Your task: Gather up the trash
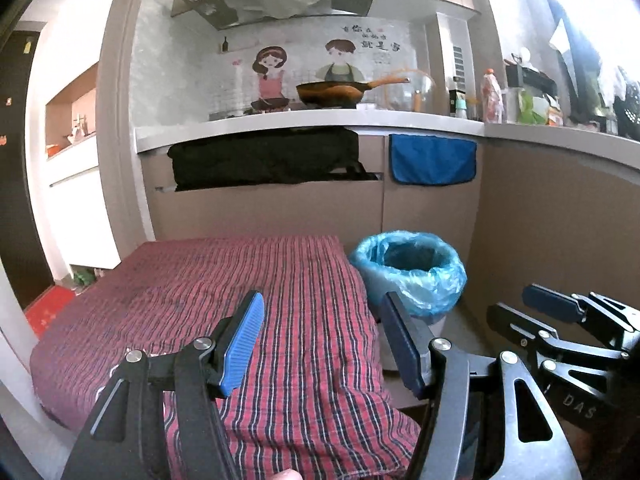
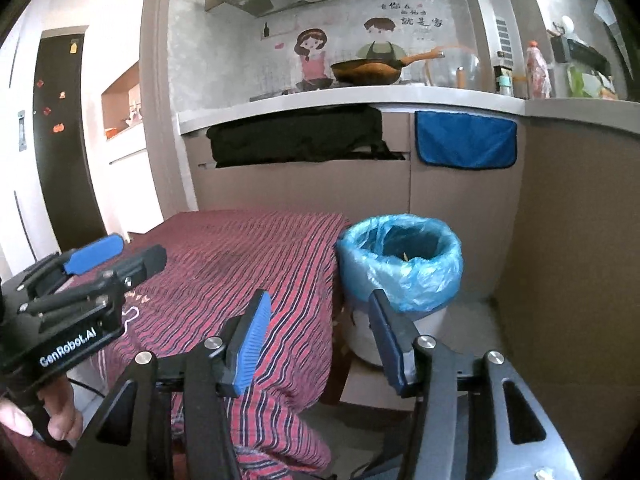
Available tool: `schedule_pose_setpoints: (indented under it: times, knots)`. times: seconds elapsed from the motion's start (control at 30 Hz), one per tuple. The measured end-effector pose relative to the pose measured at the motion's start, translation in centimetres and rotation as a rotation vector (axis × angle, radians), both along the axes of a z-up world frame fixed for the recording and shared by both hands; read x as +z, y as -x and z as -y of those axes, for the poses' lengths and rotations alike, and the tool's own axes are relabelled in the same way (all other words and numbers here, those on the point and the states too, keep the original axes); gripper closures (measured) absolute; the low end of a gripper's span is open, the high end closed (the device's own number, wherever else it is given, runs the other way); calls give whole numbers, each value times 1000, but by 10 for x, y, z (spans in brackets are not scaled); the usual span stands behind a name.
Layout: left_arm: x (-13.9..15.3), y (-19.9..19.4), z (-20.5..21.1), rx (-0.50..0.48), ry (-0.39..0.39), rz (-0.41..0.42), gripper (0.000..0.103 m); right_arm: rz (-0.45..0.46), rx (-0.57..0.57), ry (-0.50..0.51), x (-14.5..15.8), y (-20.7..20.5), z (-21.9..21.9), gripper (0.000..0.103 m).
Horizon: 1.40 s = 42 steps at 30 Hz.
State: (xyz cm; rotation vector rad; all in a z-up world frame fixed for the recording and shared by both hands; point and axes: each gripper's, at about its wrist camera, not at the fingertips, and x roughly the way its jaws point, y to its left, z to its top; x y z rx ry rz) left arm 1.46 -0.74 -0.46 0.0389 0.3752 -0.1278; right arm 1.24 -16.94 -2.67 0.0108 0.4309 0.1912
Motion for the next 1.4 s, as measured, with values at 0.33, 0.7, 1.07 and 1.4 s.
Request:
schedule_pose_setpoints:
  times: [0.33, 0.7, 1.07, 1.4]
  knots:
    - [-1, 14, -5, 33, -11, -11, 42, 52, -32, 21, 5, 14, -1, 54]
    - [-2, 21, -12, 63, -13, -13, 42, 50, -20, 20, 6, 15, -3, 54]
    - [-3, 23, -13, 70, -8, -15, 42, 49, -16, 21, 6, 14, -5, 54]
    - [-5, 23, -12, 55, -12, -15, 42, 49, -10, 23, 6, 13, -6, 54]
